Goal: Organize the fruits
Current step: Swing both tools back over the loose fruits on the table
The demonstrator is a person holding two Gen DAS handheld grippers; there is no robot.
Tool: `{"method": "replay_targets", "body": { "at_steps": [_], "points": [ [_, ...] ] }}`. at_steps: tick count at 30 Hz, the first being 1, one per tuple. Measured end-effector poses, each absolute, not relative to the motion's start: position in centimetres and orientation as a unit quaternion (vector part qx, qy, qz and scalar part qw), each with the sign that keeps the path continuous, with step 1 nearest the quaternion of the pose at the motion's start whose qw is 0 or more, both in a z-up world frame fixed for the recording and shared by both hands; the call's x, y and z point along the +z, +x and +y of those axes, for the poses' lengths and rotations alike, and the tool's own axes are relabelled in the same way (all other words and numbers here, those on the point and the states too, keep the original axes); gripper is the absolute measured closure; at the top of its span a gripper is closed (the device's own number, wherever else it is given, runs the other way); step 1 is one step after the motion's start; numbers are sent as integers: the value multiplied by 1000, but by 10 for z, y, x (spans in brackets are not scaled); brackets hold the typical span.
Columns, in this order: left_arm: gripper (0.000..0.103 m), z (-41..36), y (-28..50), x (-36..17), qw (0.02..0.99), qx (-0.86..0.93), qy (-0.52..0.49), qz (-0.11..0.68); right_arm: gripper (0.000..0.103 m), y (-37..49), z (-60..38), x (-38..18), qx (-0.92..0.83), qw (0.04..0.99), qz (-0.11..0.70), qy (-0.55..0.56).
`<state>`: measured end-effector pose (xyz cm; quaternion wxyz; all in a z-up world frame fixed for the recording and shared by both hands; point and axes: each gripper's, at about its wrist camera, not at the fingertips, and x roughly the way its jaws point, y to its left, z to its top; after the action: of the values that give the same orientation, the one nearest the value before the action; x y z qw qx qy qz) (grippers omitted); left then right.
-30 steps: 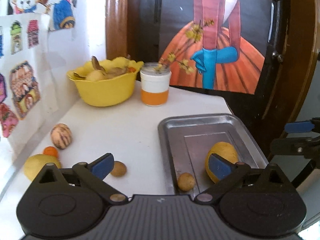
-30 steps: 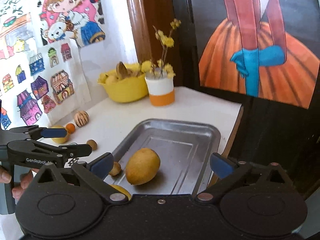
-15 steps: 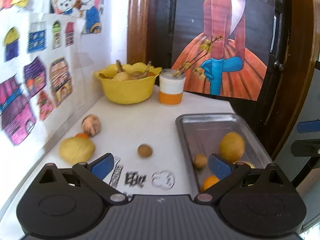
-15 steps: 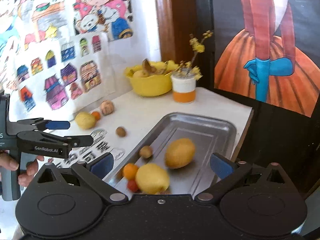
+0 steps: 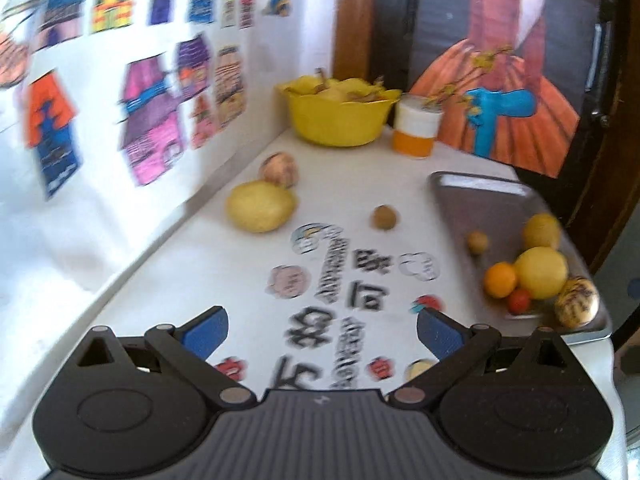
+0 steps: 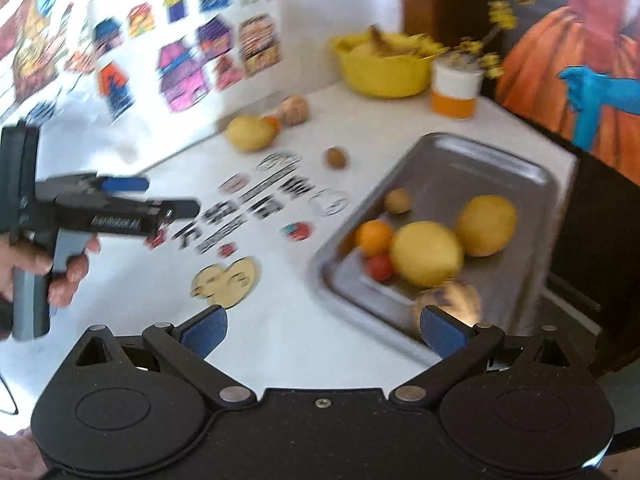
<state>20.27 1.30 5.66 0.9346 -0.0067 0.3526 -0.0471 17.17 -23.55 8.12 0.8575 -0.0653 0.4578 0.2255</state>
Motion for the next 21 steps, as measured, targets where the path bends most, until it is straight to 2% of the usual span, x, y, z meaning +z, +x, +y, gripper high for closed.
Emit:
{"method": "replay_targets", "body": {
  "at_steps": [11,21],
  "points": [
    [0,65,205,77,937,7,-8,348,1,207,-166,88,272,820,498,-73],
    [0,74,228,86,940,18,-2,342,1,251,-151,75,267,827,486,-93]
  ]
}}
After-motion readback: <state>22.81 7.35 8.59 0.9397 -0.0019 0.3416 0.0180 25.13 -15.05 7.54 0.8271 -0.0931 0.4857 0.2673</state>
